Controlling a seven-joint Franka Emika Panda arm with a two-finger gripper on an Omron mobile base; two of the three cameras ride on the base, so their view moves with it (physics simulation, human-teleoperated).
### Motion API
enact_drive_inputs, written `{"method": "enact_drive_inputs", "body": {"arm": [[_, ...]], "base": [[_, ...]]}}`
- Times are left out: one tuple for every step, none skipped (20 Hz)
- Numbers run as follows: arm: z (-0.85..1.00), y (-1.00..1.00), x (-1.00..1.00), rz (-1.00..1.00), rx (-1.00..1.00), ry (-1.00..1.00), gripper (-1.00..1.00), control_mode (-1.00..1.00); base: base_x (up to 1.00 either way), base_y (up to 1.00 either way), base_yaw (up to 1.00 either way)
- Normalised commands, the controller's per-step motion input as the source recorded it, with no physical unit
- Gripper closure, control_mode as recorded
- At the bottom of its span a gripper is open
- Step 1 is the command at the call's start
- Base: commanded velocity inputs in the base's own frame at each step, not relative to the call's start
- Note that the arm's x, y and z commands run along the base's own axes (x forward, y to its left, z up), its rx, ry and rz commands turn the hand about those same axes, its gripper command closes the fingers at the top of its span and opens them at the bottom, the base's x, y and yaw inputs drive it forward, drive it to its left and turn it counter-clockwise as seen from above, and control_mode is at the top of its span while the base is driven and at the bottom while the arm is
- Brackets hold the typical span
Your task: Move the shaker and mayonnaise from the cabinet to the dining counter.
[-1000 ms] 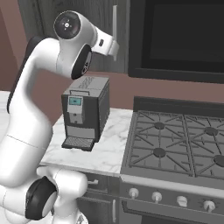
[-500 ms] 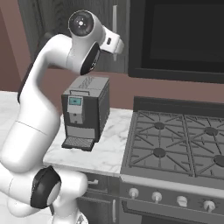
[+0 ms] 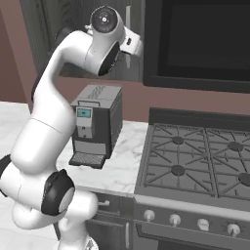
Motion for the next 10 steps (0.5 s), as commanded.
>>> {"method": "enact_drive_inputs", "body": {"arm": [[-0.03, 0.00, 0.35, 0.02, 0.00, 0.00, -1.00, -1.00], [-0.05, 0.00, 0.31, 0.02, 0.00, 0.00, -1.00, -1.00], [-0.11, 0.00, 0.31, 0.02, 0.00, 0.00, -1.00, -1.00], [-0.15, 0.00, 0.32, 0.02, 0.00, 0.00, -1.00, -1.00], [-0.15, 0.00, 0.34, 0.02, 0.00, 0.00, -1.00, -1.00], [-0.15, 0.00, 0.35, 0.02, 0.00, 0.00, -1.00, -1.00], [-0.14, 0.00, 0.34, 0.03, 0.00, 0.00, -1.00, -1.00], [-0.12, -0.03, 0.34, 0.03, 0.00, 0.00, -1.00, -1.00], [-0.12, -0.05, 0.33, 0.03, 0.00, 0.00, -1.00, -1.00], [-0.10, -0.06, 0.32, 0.03, 0.00, 0.00, -1.00, -1.00]], "base": [[0.00, 0.00, 0.00], [0.00, 0.00, 0.00], [0.00, 0.00, 0.00], [0.00, 0.00, 0.00], [0.00, 0.00, 0.00], [0.00, 0.00, 0.00], [0.00, 0.00, 0.00], [0.00, 0.00, 0.00], [0.00, 0.00, 0.00], [0.00, 0.00, 0.00]]}}
